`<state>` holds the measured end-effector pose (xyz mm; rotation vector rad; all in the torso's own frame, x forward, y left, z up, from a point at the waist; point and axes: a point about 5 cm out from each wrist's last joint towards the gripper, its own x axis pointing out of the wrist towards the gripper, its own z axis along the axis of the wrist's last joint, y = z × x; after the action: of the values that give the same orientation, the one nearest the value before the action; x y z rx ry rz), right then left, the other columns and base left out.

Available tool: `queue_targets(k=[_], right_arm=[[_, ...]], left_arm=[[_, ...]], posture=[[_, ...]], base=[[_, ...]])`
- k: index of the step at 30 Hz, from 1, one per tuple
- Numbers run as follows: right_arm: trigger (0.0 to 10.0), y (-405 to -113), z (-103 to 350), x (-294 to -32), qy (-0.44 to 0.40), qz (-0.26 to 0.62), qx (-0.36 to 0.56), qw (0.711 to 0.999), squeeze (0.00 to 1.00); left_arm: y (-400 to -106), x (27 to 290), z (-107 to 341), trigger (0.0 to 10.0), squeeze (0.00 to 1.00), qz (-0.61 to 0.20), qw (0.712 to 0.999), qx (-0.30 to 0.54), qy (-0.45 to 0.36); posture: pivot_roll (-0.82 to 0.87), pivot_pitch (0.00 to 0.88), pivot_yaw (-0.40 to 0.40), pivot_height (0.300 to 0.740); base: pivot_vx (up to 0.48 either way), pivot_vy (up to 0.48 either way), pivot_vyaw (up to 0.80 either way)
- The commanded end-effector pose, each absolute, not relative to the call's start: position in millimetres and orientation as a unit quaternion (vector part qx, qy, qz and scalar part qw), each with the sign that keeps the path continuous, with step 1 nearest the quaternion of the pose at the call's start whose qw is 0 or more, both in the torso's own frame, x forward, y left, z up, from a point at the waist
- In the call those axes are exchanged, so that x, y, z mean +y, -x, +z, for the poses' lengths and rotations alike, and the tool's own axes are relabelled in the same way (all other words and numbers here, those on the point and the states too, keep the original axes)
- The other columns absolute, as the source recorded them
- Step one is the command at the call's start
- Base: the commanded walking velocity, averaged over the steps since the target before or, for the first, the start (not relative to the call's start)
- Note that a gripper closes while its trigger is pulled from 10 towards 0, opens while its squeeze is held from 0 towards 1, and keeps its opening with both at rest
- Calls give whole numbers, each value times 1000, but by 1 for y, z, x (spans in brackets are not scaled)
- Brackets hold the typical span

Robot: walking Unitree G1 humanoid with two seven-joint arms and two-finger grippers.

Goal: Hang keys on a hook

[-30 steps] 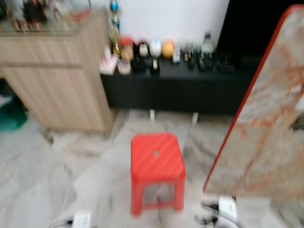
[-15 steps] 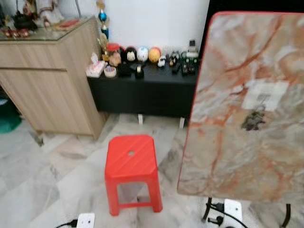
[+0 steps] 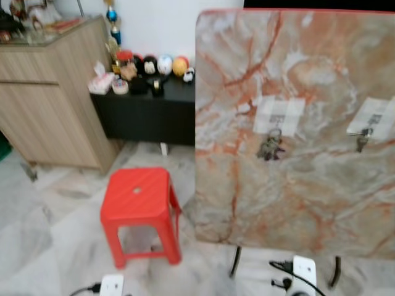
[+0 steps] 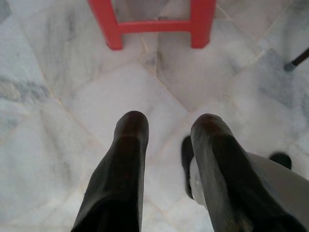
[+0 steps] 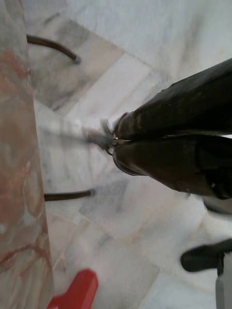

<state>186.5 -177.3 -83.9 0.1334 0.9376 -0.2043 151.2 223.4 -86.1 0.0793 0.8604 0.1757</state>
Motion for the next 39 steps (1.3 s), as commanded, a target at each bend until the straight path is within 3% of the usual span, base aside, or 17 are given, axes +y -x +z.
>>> queue_targets(k=[1, 14, 19, 26, 29, 32, 39], right_arm=[[10000, -188, -82, -185, -58, -105, 446, 887, 0], [10000, -188, -82, -185, -74, -116, 436, 889, 0], [10000, -188, -81, -185, -106, -141, 421, 890, 0], [10000, -192, -78, -185, -121, -144, 390, 901, 0], [10000, -237, -51, -184, -110, -134, 333, 927, 0], [10000, -258, -36, -185, -107, -139, 305, 936, 0], [10000, -265, -28, -188, -84, -139, 278, 947, 0]], left_arm=[[-151, 219, -87, 10000, 0, 79, 902, 422, -37], [-150, 222, -88, 10000, 0, 79, 900, 427, -39], [-150, 221, -88, 10000, 0, 84, 899, 428, -31], [-150, 220, -88, 10000, 0, 84, 899, 429, -28], [-150, 220, -88, 10000, 0, 85, 899, 429, -28], [-150, 220, -89, 10000, 0, 85, 899, 430, -27], [-151, 220, -88, 10000, 0, 86, 899, 428, -26]], posture=[[30, 0, -18, 740], [31, 0, -17, 740], [28, 0, -17, 740], [24, 0, -16, 740], [21, 0, -15, 740], [23, 0, -17, 740], [19, 0, -12, 740]], base=[[0, -349, 0], [0, -389, 0], [0, 0, 0], [0, 0, -800], [0, 0, -800], [0, 0, -800], [0, 0, -800]])
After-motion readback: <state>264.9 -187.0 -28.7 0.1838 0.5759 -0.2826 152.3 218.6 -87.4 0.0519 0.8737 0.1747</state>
